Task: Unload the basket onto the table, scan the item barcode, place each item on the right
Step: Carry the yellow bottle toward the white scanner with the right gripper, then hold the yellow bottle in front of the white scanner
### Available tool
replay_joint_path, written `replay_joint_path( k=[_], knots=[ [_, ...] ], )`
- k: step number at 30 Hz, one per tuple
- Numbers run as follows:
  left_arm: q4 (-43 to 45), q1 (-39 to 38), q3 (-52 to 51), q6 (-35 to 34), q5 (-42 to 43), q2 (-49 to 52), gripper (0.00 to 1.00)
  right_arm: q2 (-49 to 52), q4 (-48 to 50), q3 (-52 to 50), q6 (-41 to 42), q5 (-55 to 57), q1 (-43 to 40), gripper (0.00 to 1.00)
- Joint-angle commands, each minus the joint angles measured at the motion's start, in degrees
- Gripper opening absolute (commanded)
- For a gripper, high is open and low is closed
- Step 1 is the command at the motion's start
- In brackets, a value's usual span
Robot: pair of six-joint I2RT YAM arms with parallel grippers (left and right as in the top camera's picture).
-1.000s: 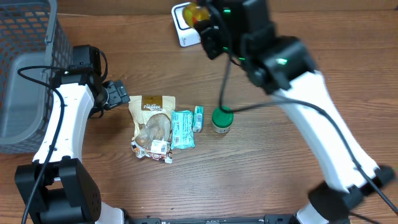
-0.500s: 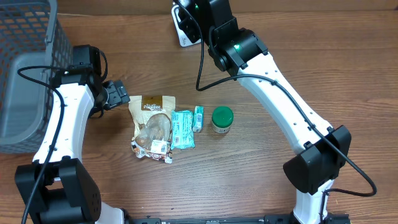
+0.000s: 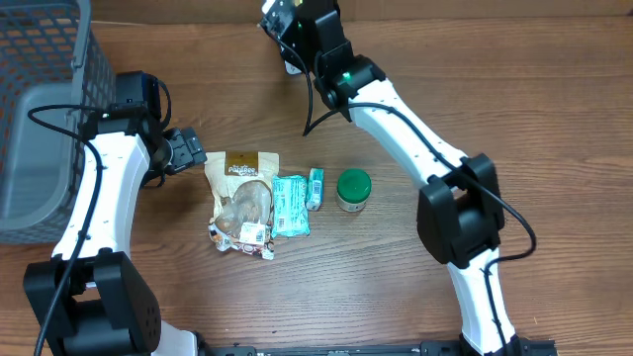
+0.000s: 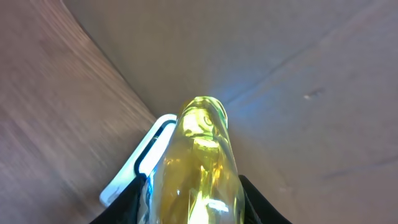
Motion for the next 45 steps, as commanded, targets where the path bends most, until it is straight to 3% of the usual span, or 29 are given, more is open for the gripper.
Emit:
replay_joint_path(
  k=[1, 19, 33, 40, 45],
  knots=[
    [0.00, -0.02, 0.20, 1.27, 0.07, -1.29, 1.00, -1.20, 4.28, 1.18, -1.57, 0.42, -0.42, 0.04],
    [0.00, -0.02, 0.20, 1.27, 0.07, -1.29, 1.00, 4.72, 17.14, 1.16, -1.55, -8.76, -5.46, 0.04],
    [0.00, -0.02, 0.20, 1.27, 0.07, -1.29, 1.00, 6.97, 16.52, 1.14, -1.57, -9.81, -5.49, 0.04],
    [0.00, -0.02, 0.20, 1.27, 0.07, -1.29, 1.00, 9.66, 16.52, 1.14, -12.33, -9.73, -5.35, 0.04],
    [0.00, -0.02, 0.20, 1.27, 0.07, -1.29, 1.00, 9.64, 15.65, 1.14, -12.28, -9.75, -5.31, 0.04]
  ],
)
